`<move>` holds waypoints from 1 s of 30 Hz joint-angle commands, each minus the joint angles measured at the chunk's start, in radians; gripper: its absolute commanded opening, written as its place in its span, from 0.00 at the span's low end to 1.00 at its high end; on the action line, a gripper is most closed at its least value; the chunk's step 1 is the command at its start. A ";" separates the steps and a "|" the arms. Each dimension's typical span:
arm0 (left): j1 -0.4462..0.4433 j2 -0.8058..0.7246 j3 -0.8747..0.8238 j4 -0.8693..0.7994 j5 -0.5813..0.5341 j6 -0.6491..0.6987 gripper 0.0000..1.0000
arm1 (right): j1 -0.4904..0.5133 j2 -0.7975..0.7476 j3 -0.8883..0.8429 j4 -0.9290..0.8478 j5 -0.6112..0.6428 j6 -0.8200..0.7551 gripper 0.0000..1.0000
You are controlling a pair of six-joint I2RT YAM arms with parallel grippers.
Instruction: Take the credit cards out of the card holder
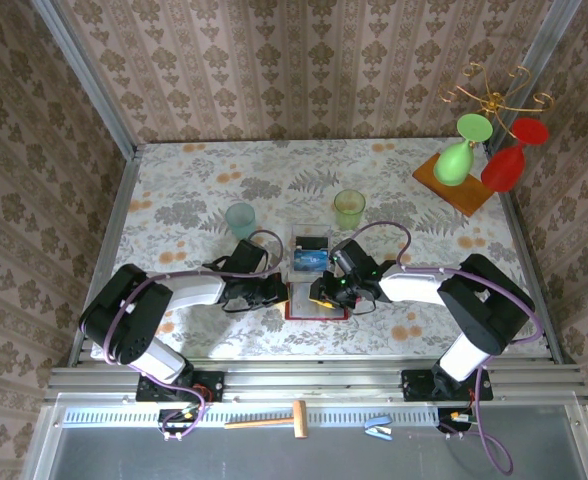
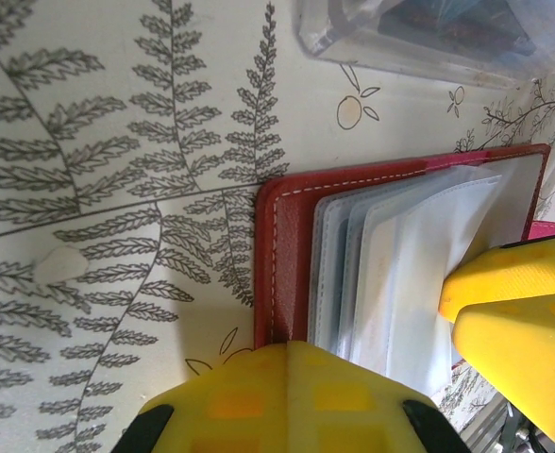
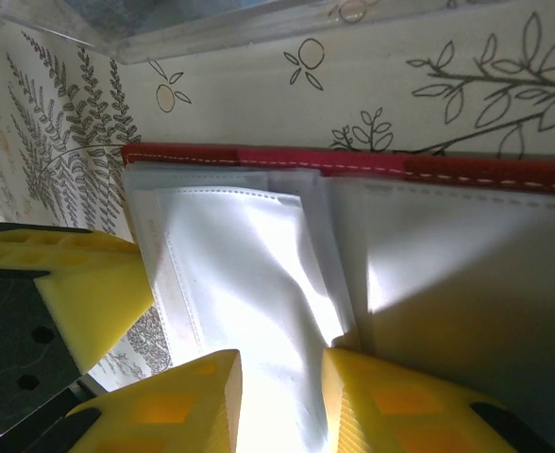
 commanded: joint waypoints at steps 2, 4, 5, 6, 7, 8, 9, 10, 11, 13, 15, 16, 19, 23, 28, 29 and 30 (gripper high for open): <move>-0.005 -0.016 0.028 -0.072 -0.028 0.018 0.04 | -0.007 -0.010 -0.032 0.000 0.006 0.021 0.32; -0.007 -0.034 0.039 -0.087 -0.032 0.014 0.04 | -0.007 -0.013 -0.039 0.010 0.003 0.024 0.32; -0.009 -0.045 0.044 -0.094 -0.036 0.013 0.04 | -0.008 -0.013 -0.042 0.015 0.003 0.025 0.32; -0.009 -0.053 0.048 -0.098 -0.037 0.009 0.05 | -0.009 -0.014 -0.044 0.016 0.002 0.025 0.32; -0.010 -0.064 0.054 -0.100 -0.037 0.005 0.06 | -0.009 -0.014 -0.048 0.020 0.002 0.027 0.32; -0.012 -0.071 0.060 -0.102 -0.037 0.002 0.07 | -0.009 -0.014 -0.050 0.025 0.001 0.029 0.32; -0.013 -0.077 0.066 -0.103 -0.036 -0.002 0.08 | -0.009 -0.015 -0.054 0.030 0.001 0.032 0.32; -0.016 -0.079 0.073 -0.103 -0.033 -0.005 0.10 | -0.009 -0.016 -0.057 0.036 -0.001 0.035 0.32; -0.018 -0.082 0.079 -0.103 -0.031 -0.007 0.12 | -0.009 -0.016 -0.060 0.041 -0.001 0.036 0.32; -0.026 -0.078 0.093 -0.101 -0.023 -0.013 0.17 | -0.010 -0.019 -0.064 0.047 -0.001 0.039 0.32; -0.038 -0.069 0.106 -0.096 -0.016 -0.019 0.20 | -0.011 -0.019 -0.069 0.056 -0.001 0.043 0.31; -0.043 -0.063 0.111 -0.093 -0.016 -0.020 0.21 | -0.012 -0.019 -0.073 0.062 -0.002 0.045 0.31; -0.055 -0.044 0.115 -0.076 -0.016 -0.029 0.27 | -0.015 -0.021 -0.085 0.077 -0.003 0.053 0.31; -0.060 -0.017 0.102 -0.033 -0.006 -0.053 0.33 | -0.021 -0.025 -0.102 0.106 -0.011 0.065 0.31; -0.063 0.009 0.069 0.069 0.023 -0.095 0.37 | -0.028 -0.021 -0.121 0.140 -0.022 0.079 0.31; -0.064 0.012 0.066 0.079 0.024 -0.101 0.37 | -0.029 -0.020 -0.125 0.148 -0.025 0.082 0.31; -0.065 0.016 0.063 0.083 0.024 -0.104 0.37 | -0.030 -0.019 -0.128 0.154 -0.027 0.086 0.31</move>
